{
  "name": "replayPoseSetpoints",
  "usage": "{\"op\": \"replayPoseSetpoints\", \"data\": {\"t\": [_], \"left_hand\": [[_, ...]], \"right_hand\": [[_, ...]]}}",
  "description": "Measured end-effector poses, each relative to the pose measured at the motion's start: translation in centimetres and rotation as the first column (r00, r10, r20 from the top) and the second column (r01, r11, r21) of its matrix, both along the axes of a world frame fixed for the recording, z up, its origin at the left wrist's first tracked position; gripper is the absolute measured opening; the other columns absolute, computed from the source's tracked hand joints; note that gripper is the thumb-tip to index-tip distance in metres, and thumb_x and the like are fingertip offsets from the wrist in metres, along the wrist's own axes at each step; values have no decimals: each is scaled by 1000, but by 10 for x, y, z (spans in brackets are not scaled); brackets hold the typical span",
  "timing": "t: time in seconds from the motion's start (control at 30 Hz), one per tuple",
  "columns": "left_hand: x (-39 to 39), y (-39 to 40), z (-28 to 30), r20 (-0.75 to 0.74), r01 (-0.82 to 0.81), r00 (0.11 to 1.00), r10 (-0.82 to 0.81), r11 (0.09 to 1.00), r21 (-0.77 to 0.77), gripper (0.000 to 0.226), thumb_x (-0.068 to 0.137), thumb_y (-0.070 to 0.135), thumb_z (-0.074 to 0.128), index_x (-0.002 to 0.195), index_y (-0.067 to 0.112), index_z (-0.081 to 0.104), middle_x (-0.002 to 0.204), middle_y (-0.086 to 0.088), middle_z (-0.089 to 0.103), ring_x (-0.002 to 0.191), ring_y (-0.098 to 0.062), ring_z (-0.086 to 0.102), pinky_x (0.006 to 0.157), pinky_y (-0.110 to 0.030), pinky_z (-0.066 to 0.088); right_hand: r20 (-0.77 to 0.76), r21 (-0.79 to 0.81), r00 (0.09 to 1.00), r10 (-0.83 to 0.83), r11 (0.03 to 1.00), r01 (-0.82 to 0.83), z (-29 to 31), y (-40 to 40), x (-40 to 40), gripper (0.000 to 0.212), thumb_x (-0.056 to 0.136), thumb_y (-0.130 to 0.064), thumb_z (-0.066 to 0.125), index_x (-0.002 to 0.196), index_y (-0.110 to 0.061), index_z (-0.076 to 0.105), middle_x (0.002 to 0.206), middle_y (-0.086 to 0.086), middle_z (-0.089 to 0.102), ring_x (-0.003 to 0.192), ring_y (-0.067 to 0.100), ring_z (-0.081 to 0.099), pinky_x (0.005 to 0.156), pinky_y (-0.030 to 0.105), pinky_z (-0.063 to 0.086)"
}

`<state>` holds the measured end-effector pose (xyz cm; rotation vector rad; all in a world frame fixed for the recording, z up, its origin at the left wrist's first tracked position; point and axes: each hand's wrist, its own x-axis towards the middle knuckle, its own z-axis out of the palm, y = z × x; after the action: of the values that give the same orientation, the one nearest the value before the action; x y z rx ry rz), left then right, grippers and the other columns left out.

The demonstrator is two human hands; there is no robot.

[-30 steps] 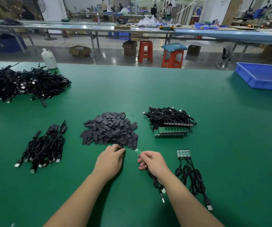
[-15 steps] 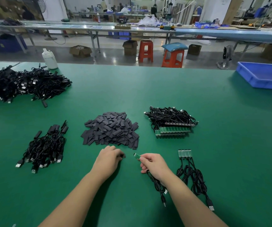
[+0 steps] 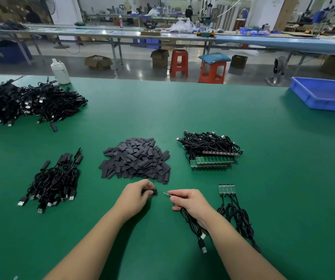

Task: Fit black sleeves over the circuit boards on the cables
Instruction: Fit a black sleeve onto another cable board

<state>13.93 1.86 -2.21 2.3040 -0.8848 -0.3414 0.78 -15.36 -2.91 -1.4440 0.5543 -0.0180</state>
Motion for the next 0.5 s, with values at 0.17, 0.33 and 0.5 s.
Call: {"op": "replayPoseSetpoints", "data": {"t": [0.17,0.33,0.5], "left_hand": [[2,0,-4,140,99,981,-131,972,212,23,98,27,56,116,20,68,103,0,56,97,-21,56,85,-31,46],[3,5,-4,231,98,953,-194,924,369,23,99,34,51,114,21,63,108,0,54,95,-24,59,79,-33,49],[1,9,-2,142,97,984,-109,991,92,26,94,32,63,118,26,70,106,9,63,97,-12,59,85,-25,47]], "right_hand": [[-10,-2,1000,27,1000,-27,3,2,0,16,92,-10,70,105,-15,76,98,0,73,80,11,71,74,16,55],[-6,7,1000,-1,1000,1,1,1,2,15,97,-12,62,102,-11,76,80,6,61,74,14,60,76,22,57],[-4,57,999,-41,997,41,1,-1,3,14,92,-3,67,105,-5,72,89,14,68,75,21,66,75,22,58]]}}
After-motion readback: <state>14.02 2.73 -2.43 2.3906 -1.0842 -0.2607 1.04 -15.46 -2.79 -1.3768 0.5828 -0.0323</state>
